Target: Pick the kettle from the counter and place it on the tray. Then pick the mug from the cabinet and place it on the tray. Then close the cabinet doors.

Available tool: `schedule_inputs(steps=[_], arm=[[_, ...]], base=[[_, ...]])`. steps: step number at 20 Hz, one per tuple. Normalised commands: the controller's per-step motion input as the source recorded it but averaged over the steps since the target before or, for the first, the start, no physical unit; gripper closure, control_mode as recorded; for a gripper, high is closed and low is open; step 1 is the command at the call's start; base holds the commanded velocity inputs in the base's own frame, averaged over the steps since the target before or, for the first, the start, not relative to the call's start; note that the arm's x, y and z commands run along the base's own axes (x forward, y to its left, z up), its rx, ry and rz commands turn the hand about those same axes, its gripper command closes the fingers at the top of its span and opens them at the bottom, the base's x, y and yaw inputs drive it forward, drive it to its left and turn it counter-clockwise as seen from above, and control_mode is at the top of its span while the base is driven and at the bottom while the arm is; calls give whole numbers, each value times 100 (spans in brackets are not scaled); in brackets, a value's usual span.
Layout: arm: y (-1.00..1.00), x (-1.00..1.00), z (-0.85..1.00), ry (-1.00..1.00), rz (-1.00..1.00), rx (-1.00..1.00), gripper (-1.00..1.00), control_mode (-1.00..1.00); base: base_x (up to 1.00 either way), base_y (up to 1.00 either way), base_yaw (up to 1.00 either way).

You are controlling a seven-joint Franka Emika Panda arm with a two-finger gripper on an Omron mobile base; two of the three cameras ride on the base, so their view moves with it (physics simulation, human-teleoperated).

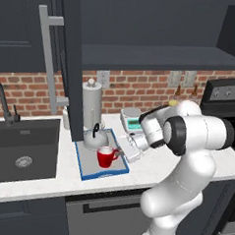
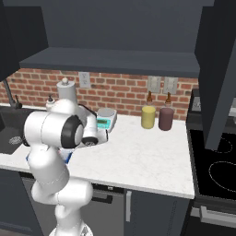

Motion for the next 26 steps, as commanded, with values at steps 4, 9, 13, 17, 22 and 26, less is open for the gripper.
schedule_inputs(steps=[4, 9, 13, 17, 22, 26], arm=[[14, 33, -36, 0, 0, 0, 100, -100], [18, 28, -34, 0, 0, 0, 100, -100], [10, 7, -29, 0, 0, 0, 100, -100], [2, -16, -10, 0, 0, 0, 100, -100], [0, -19, -2, 0, 0, 0, 100, -100], [1, -25, 0, 0, 0, 0, -100, -100]], base=[[0, 0, 0], [0, 0, 0], [0, 0, 0], [0, 0, 0], [0, 0, 0], [0, 0, 0]])
